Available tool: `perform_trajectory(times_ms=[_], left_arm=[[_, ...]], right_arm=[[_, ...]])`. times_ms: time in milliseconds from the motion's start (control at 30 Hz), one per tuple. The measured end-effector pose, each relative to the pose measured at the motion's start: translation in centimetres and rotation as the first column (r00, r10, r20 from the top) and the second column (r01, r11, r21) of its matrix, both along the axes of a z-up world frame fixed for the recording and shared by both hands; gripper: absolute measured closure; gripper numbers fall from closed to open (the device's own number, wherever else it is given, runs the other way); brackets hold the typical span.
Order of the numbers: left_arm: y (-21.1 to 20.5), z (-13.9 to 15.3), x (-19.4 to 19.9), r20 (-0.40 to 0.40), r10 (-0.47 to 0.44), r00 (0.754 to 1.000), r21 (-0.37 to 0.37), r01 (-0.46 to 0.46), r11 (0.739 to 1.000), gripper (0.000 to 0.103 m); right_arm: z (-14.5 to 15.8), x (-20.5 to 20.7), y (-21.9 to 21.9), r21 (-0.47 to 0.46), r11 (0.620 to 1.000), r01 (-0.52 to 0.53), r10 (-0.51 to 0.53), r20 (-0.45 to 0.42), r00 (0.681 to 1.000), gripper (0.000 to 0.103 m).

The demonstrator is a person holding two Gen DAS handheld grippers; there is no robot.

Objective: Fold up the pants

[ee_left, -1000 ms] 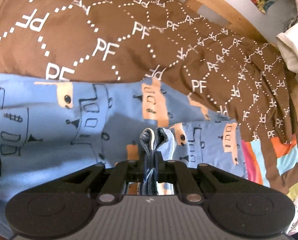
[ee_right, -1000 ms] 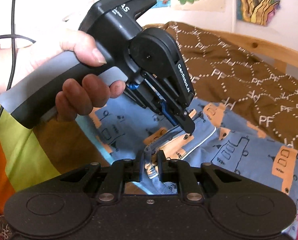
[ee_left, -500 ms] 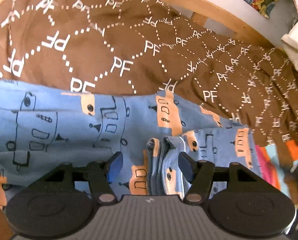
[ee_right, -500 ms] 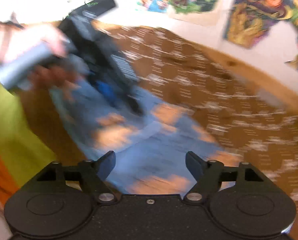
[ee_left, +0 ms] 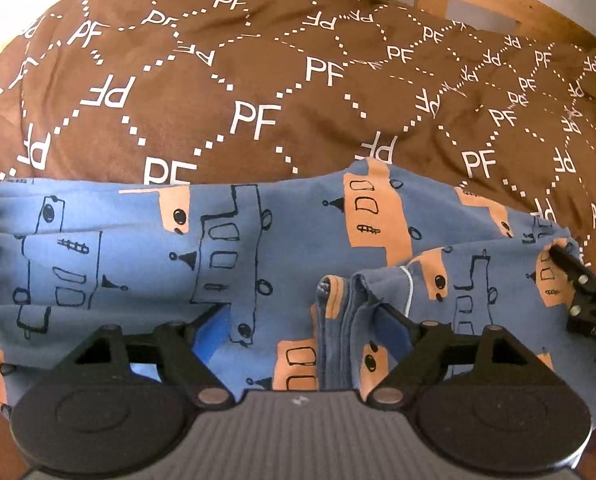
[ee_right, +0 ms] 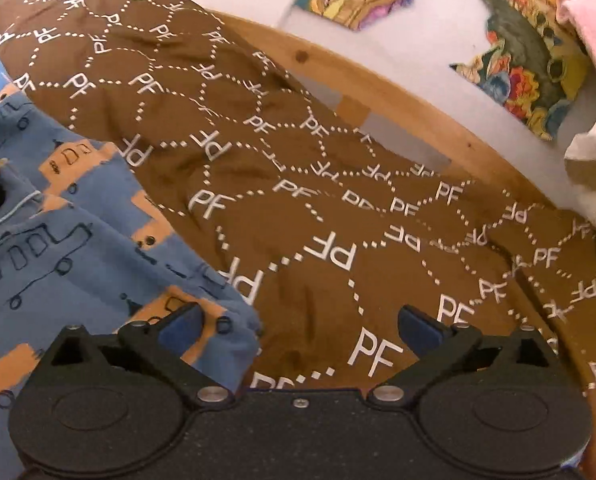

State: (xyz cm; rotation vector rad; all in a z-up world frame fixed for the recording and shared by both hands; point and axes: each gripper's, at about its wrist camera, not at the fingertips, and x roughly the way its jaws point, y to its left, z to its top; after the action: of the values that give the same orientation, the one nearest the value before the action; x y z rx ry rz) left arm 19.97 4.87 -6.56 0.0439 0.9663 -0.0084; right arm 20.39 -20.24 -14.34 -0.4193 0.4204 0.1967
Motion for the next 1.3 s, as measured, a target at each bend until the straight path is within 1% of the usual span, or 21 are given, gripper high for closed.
perform_trajectory(times_ms=[167, 233, 333, 400, 467, 533, 600, 700, 767, 833, 900, 1000, 1067, 1100, 1133, 1200, 1300], left_arm=[[-0.1, 0.0, 0.0, 0.000, 0.001, 1.000, 0.000, -0.001, 1.000, 0.018], [0.1, 0.3, -0.5, 0.000, 0.006, 1.000, -0.007, -0.006, 1.000, 0.017], [0.3, 0.9, -2.1, 0.012, 0.006, 1.000, -0.018, -0.006, 1.000, 0.011], [0.2, 1.0, -3.5, 0.031, 0.011, 0.999, -0.003, -0.011, 1.000, 0.003], [0.0, 0.7, -4.8, 0.041, 0.018, 0.999, 0.018, -0.019, 1.000, 0.002], [-0.6, 0.0, -5.7, 0.055, 0.009, 0.998, 0.071, -0.013, 0.997, 0.002], [-1.2, -0.8, -6.4, 0.065, -0.012, 0.998, 0.153, 0.002, 0.988, 0.002], [-1.7, -1.0, -7.1, 0.090, -0.020, 0.996, 0.215, 0.000, 0.977, 0.000], [-1.6, -0.9, -7.2, 0.085, -0.016, 0.996, 0.217, -0.003, 0.976, 0.000], [-1.4, -0.6, -7.4, 0.078, -0.007, 0.997, 0.208, -0.009, 0.978, 0.001], [-1.4, -0.4, -7.6, 0.073, -0.011, 0.997, 0.217, -0.005, 0.976, 0.001], [-1.4, -0.9, -8.0, 0.068, -0.031, 0.997, 0.247, 0.013, 0.969, 0.000], [-1.5, -0.9, -8.1, 0.068, -0.031, 0.997, 0.251, 0.013, 0.968, 0.000], [-1.5, -0.8, -8.1, 0.065, -0.026, 0.998, 0.250, 0.009, 0.968, 0.001], [-1.5, -0.5, -8.1, 0.061, -0.017, 0.998, 0.244, 0.001, 0.970, 0.001], [-1.6, 0.0, -7.8, 0.066, -0.001, 0.998, 0.227, -0.015, 0.974, 0.001], [-2.0, 0.6, -7.3, 0.090, 0.001, 0.996, 0.194, -0.019, 0.981, 0.001]], right_arm=[[1.4, -1.5, -0.8, -0.041, 0.999, 0.000, 0.002, 0.041, 0.999, 0.001], [2.4, -3.4, -0.8, -0.021, 0.999, -0.034, 0.035, 0.034, 0.999, 0.001], [3.3, -6.9, -0.3, 0.001, 0.994, -0.106, 0.106, 0.011, 0.994, 0.001], [3.1, -9.2, 0.4, -0.020, 0.989, -0.147, 0.146, -0.010, 0.989, 0.001], [2.3, -10.9, 1.0, -0.049, 0.985, -0.167, 0.166, -0.030, 0.986, 0.001], [1.1, -11.6, 1.4, -0.079, 0.984, -0.159, 0.155, -0.055, 0.986, 0.001], [0.0, -11.5, 1.5, -0.103, 0.982, -0.159, 0.150, -0.091, 0.985, 0.001], [0.3, -11.1, 0.9, -0.082, 0.986, -0.147, 0.138, -0.111, 0.984, 0.001], [0.8, -10.8, 0.3, -0.057, 0.991, -0.121, 0.114, -0.102, 0.988, 0.001], [1.1, -11.0, -0.4, -0.009, 0.994, -0.112, 0.111, -0.087, 0.990, 0.001], [1.3, -10.8, -1.1, 0.034, 0.995, -0.095, 0.098, -0.078, 0.992, 0.001], [0.8, -10.2, -1.8, 0.053, 0.997, -0.060, 0.063, -0.065, 0.996, 0.001], [0.1, -9.4, -2.0, 0.042, 0.998, -0.043, 0.047, -0.091, 0.995, 0.001], [0.0, -9.1, -2.3, 0.057, 0.998, -0.040, 0.045, -0.096, 0.994, 0.001], [0.2, -9.0, -2.7, 0.084, 0.996, -0.034, 0.041, -0.082, 0.996, 0.001], [1.0, -8.7, -3.1, 0.125, 0.992, -0.012, 0.015, -0.024, 1.000, 0.001], [1.8, -6.6, -3.0, 0.165, 0.986, -0.012, 0.004, 0.049, 0.999, 0.001]])
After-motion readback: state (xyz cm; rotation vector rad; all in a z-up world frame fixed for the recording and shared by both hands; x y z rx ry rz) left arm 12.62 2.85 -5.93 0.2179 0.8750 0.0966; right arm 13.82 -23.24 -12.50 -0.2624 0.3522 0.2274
